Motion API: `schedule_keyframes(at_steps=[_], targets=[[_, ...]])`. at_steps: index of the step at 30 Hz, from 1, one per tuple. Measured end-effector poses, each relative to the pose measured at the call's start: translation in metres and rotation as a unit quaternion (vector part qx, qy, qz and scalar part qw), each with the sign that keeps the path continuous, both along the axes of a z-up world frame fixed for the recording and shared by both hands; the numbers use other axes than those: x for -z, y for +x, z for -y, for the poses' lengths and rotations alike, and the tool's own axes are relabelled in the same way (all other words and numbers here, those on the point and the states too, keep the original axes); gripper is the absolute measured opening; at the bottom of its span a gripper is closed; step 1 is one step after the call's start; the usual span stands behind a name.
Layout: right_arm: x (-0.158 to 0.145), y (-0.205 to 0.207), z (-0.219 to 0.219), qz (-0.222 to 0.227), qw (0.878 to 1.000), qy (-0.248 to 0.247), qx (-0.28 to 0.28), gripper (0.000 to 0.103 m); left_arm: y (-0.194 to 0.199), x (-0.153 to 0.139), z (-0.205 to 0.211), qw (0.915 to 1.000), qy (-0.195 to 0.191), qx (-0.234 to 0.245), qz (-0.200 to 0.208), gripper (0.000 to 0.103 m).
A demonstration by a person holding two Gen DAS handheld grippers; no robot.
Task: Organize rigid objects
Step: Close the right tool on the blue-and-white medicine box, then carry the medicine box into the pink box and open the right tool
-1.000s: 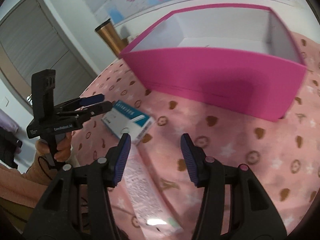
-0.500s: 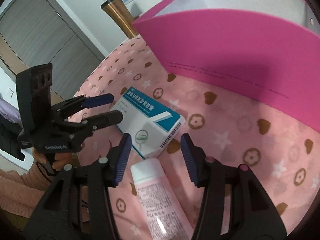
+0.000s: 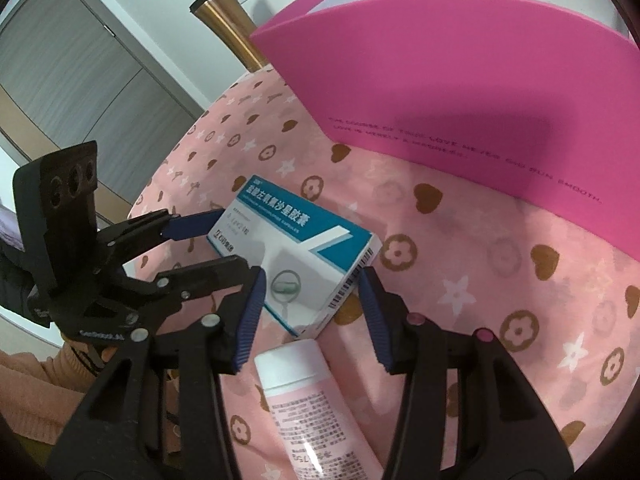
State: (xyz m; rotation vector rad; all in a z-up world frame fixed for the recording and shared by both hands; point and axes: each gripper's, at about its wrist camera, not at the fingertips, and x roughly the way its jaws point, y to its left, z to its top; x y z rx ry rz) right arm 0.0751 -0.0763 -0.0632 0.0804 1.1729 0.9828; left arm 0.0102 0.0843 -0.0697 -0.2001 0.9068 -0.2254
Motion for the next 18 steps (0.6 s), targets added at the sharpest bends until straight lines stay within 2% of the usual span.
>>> schedule_keyframes(at_steps=[4, 18], targets=[[-0.002, 0.001, 0.003, 0.005, 1.000, 0.003, 0.005, 0.049, 0.001, -0.002, 0.006, 0.9999, 0.012, 0.001, 0.007, 0.070], [-0.021, -0.004, 0.014, 0.046, 0.999, 0.005, 0.022, 0.049, 0.002, -0.022, 0.017, 0.9993, 0.010, 0.006, 0.035, 0.070]])
